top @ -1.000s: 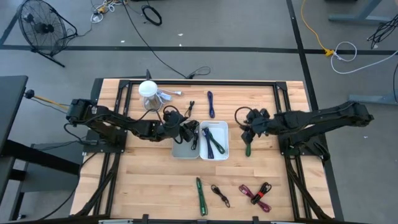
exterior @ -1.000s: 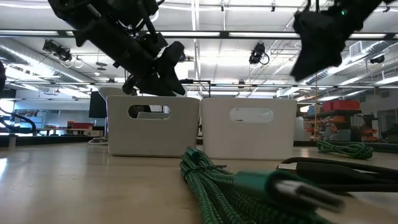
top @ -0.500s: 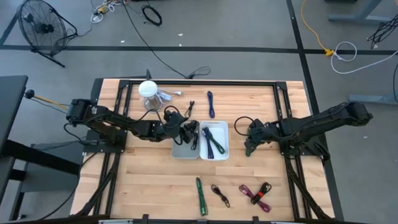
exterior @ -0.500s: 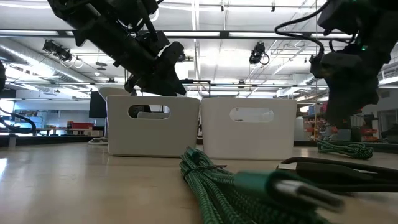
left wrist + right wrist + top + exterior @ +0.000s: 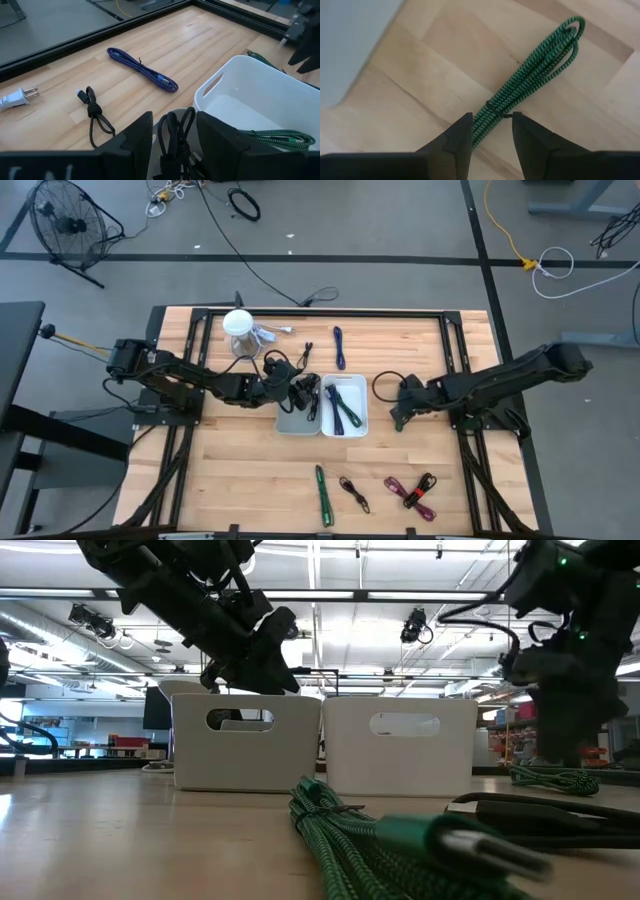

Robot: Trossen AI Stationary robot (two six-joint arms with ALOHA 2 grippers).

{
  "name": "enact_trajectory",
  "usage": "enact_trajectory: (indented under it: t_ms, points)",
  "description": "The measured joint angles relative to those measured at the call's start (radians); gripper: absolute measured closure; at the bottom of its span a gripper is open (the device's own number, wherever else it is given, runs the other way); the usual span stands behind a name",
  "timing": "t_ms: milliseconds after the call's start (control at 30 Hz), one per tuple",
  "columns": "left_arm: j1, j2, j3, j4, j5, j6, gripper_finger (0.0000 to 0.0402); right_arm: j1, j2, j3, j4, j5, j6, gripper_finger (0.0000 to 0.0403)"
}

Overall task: Pick & Place USB Port
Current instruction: Put the green charger cable into the white bin

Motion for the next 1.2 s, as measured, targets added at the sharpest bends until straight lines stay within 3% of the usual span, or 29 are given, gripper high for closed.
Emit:
enact_trajectory:
  t_ms: [433, 1033, 1133, 1200]
  points:
    - [0.0, 0.0, 0.0, 0.0, 0.025, -0.003, 0.0243, 0.0, 0.114, 0.0, 0.098, 0.013, 0.041, 0.0266]
    - [0.0, 0.0, 0.0, 0.0, 0.025, -0.002, 0.0244, -0.001, 0.245, 0.003, 0.089, 0.021, 0.08, 0.0268]
    - [0.0, 0.0, 0.0, -0.001, 0.025, -0.001, 0.0243, -0.001, 0.26, 0.005, 0.083, 0.03, 0.092, 0.0293]
    - [0.0, 0.0, 0.0, -0.001, 0.025, 0.0, 0.0244, 0.0, 0.263, 0.005, 0.084, 0.034, 0.091, 0.0333]
